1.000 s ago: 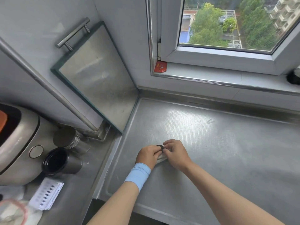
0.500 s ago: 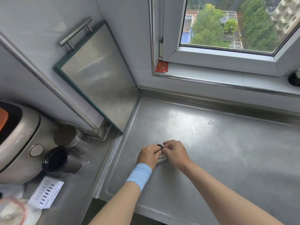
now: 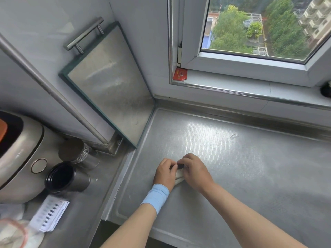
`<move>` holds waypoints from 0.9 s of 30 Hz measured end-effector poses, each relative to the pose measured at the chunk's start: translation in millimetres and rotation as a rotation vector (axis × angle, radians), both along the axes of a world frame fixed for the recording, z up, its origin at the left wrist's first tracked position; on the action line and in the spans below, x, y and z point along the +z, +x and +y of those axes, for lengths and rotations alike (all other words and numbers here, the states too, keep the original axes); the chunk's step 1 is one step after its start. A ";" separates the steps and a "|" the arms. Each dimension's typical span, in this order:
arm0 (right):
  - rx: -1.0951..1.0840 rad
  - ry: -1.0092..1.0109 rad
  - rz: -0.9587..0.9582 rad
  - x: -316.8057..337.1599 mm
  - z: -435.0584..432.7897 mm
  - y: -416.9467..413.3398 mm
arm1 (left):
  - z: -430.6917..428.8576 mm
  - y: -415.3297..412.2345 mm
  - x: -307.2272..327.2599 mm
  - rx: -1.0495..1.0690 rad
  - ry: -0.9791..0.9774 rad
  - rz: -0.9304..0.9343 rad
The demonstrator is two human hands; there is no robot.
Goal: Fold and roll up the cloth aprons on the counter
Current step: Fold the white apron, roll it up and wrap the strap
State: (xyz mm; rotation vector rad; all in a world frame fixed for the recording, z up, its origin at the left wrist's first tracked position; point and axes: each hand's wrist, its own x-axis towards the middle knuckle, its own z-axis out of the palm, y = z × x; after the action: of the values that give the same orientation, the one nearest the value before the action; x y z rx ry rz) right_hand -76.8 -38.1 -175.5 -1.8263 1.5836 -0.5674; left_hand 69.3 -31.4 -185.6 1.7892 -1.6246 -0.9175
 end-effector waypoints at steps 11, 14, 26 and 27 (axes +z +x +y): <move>-0.081 0.101 0.169 16.6 -15.8 3.1 | -3.6 14.2 3.0 -0.027 0.029 -0.061; -0.036 0.226 0.062 29.9 -23.1 2.9 | -7.7 19.2 12.8 -0.145 0.215 -0.033; 0.128 0.139 0.184 121.4 -54.0 16.4 | -34.8 36.3 103.2 -0.387 0.310 0.075; 0.088 0.154 0.096 129.7 -56.9 19.3 | -36.9 36.7 115.3 -0.371 0.272 0.094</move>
State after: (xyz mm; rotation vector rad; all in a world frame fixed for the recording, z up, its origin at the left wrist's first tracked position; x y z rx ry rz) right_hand -57.5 -95.0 -45.8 -1.8196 1.5553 -0.3131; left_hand 106.0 -68.3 -70.2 1.6076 -1.8781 -1.4275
